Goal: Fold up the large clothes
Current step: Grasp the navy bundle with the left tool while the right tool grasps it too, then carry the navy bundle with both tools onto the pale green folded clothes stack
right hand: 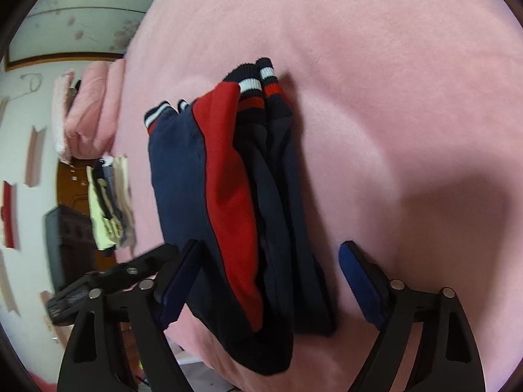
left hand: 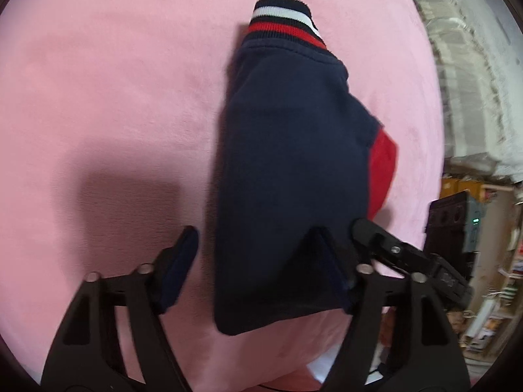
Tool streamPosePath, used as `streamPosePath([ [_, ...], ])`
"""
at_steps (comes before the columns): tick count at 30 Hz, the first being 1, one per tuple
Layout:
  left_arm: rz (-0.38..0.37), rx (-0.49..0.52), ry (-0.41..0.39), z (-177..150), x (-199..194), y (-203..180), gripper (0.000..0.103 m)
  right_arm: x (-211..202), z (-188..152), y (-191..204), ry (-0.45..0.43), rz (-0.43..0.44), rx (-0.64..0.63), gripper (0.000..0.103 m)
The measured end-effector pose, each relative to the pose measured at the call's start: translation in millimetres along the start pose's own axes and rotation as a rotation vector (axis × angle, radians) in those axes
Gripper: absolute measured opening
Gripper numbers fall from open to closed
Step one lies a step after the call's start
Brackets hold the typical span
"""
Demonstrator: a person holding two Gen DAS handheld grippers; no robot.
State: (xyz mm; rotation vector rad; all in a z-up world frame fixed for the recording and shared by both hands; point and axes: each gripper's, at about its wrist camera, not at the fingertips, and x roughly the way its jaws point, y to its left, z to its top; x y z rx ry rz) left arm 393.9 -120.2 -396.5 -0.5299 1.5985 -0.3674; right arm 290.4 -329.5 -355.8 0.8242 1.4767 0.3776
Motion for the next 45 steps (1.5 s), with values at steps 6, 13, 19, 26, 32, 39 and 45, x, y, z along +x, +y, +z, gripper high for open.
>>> streamPosePath([
  [6, -0.065, -0.078, -0.009, 1.7, 7.6, 16.2, 0.057, 4.3, 6.5, -6.4, -0.003, 0.078, -0.010, 0.059],
  [13, -0.008, -0.077, -0.010, -0.2, 6.7, 5.8, 0.048, -2.2, -0.6, 3.6, -0.046, 0.097, -0.010, 0.041],
  [19, 0.051, -0.001, -0.049, -5.7, -15.6, -12.8, 0.033, -16.4, -15.3, 19.0, -0.128, 0.086, 0.004, 0.034],
  [26, 0.120, 0.115, -0.094, -8.3, -75.5, -32.2, 0.028, -43.4, -42.7, 51.9, -0.167, 0.118, -0.021, 0.030],
  [32, 0.117, 0.140, -0.146, -16.0, -145.5, -13.4, 0.027, -55.5, -75.6, 108.1, -0.205, 0.150, -0.067, 0.029],
  [39, 0.167, 0.136, -0.237, -30.4, -254.0, 40.9, 0.027, -34.1, -120.2, 200.2, -0.213, 0.206, -0.150, 0.029],
  [45, 0.230, 0.087, -0.322, -36.2, -354.2, 116.7, 0.027, 16.9, -156.4, 306.0, -0.170, 0.272, -0.221, 0.029],
])
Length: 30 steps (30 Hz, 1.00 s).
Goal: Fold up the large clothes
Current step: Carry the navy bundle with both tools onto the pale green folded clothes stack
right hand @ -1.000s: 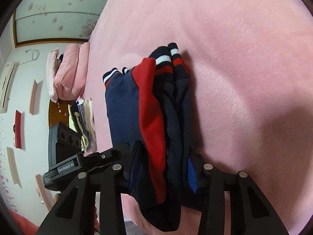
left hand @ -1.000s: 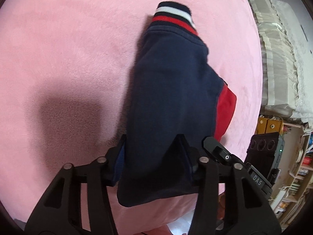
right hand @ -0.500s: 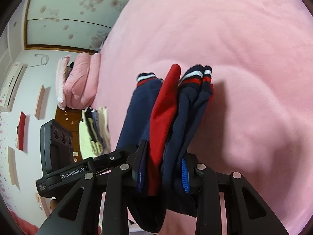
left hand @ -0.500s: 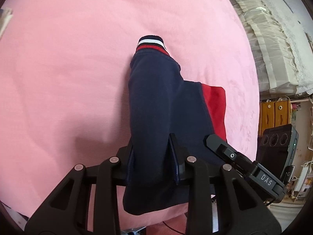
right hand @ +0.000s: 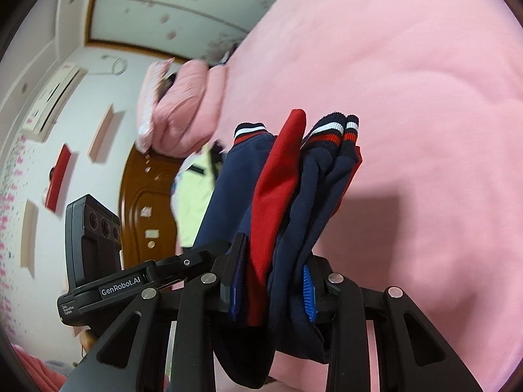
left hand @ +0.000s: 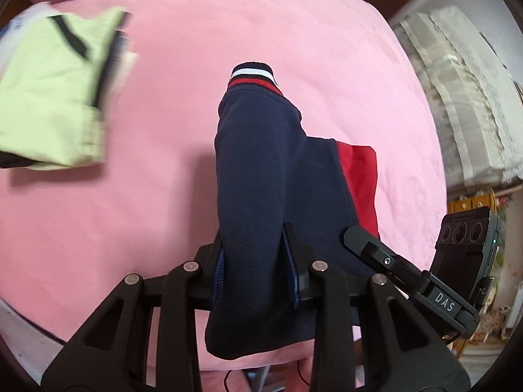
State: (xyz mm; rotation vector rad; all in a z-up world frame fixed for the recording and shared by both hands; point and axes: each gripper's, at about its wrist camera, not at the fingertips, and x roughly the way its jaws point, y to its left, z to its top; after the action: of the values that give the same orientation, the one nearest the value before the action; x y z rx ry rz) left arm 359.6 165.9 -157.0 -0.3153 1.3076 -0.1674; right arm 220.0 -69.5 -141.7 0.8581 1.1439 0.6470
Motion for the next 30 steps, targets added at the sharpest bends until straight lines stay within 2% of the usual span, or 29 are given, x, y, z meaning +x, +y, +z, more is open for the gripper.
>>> streamPosePath([
  [6, 0.110, -0.083, -0.092, 23.5, -74.1, 106.6, 0.027, 104.3, -16.2, 108.8, 0.106, 0.075, -0.104, 0.029],
  [10, 0.189, -0.128, -0.185, 55.1, -122.9, 172.8, 0.026, 177.4, -17.6, 189.0, 0.162, 0.131, -0.215, 0.029],
  [13, 0.253, -0.115, -0.256, 83.1, -146.4, 204.6, 0.026, 229.8, -16.0, 249.4, 0.157, 0.153, -0.325, 0.029],
  [14, 0.270, -0.104, -0.282, 92.9, -152.2, 215.3, 0.026, 241.8, -2.0, 262.1, 0.149, 0.160, -0.336, 0.029],
  [17, 0.294, -0.075, -0.379, 121.7, -149.9, 250.7, 0.027, 290.7, 2.6, 300.9, 0.073, 0.173, -0.407, 0.029],
  [20, 0.322, -0.029, -0.455, 142.6, -113.7, 285.4, 0.027, 344.0, 3.3, 302.9, 0.008, 0.182, -0.430, 0.029],
  [21, 0.329, -0.023, -0.452, 147.4, -95.3, 292.6, 0.027, 363.1, 5.0, 295.7, 0.001, 0.183, -0.417, 0.029],
  [22, 0.333, -0.026, -0.428, 151.2, -72.3, 305.0, 0.027, 378.2, 4.1, 279.9, -0.003, 0.182, -0.399, 0.029],
  [23, 0.332, -0.038, -0.372, 155.8, -46.5, 319.2, 0.027, 400.7, 1.2, 257.6, 0.009, 0.147, -0.378, 0.029],
  [24, 0.337, -0.059, -0.312, 159.4, -25.1, 333.2, 0.027, 419.6, -1.2, 245.8, 0.033, 0.090, -0.368, 0.029],
  [25, 0.345, -0.072, -0.295, 159.8, -9.8, 338.8, 0.027, 445.1, -5.6, 238.7, 0.071, 0.017, -0.364, 0.029],
  [26, 0.341, -0.054, -0.315, 159.2, -2.9, 337.4, 0.027, 459.2, -13.2, 231.2, 0.092, -0.020, -0.373, 0.029],
  [27, 0.351, -0.023, -0.340, 160.9, 1.5, 328.4, 0.028, 465.8, -20.1, 230.0, 0.077, -0.037, -0.393, 0.029],
  [30, 0.360, 0.012, -0.355, 161.2, 4.1, 317.6, 0.030, 473.2, -34.1, 240.0, 0.050, -0.030, -0.428, 0.029],
])
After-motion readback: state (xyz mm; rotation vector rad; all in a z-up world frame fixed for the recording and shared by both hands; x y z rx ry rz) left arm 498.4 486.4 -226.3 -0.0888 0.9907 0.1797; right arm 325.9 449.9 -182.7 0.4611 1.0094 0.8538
